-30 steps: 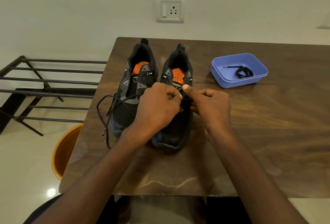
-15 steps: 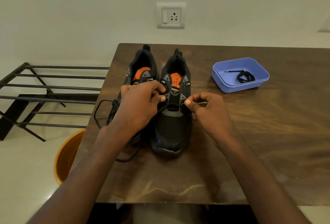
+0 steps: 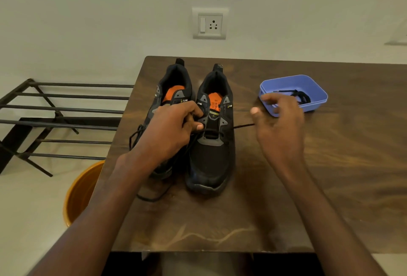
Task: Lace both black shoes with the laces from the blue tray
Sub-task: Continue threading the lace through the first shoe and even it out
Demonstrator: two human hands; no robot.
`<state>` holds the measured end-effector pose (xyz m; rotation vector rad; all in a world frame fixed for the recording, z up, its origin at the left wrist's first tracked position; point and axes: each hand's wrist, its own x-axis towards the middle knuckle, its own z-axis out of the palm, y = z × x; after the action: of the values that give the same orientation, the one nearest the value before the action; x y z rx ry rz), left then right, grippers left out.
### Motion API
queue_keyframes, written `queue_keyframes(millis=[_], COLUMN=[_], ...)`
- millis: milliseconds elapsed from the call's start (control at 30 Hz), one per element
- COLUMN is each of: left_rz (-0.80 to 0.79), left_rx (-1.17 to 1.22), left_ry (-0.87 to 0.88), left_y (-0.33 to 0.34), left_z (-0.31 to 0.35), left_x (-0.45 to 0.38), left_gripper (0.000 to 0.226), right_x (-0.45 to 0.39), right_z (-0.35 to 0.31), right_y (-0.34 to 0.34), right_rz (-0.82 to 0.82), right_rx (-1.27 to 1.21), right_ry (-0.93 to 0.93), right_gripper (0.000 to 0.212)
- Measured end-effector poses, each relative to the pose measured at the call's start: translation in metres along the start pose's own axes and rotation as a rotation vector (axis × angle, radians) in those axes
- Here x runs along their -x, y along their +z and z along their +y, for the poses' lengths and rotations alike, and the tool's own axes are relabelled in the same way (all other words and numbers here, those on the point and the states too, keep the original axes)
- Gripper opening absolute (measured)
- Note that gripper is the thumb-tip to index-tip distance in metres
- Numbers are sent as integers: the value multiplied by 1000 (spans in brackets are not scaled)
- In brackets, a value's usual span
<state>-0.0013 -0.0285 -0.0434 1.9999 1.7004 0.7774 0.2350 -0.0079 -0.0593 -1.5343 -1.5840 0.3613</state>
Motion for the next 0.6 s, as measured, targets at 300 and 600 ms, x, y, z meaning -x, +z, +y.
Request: queue_keyframes(millis=[300, 600], left_rz=[0, -31], left_rx=[6, 52], left_ry=[26, -21], left_y=[-3, -6], left_z=[-1, 5], left_x=[1, 2], left_gripper=[19, 12], right_x=[-1, 10], right_z=[-5, -20], right_y=[-1, 11], right_rz=[-184, -487], right_rx=[-128, -96], right_ry=[111, 54], right_gripper=[16, 17])
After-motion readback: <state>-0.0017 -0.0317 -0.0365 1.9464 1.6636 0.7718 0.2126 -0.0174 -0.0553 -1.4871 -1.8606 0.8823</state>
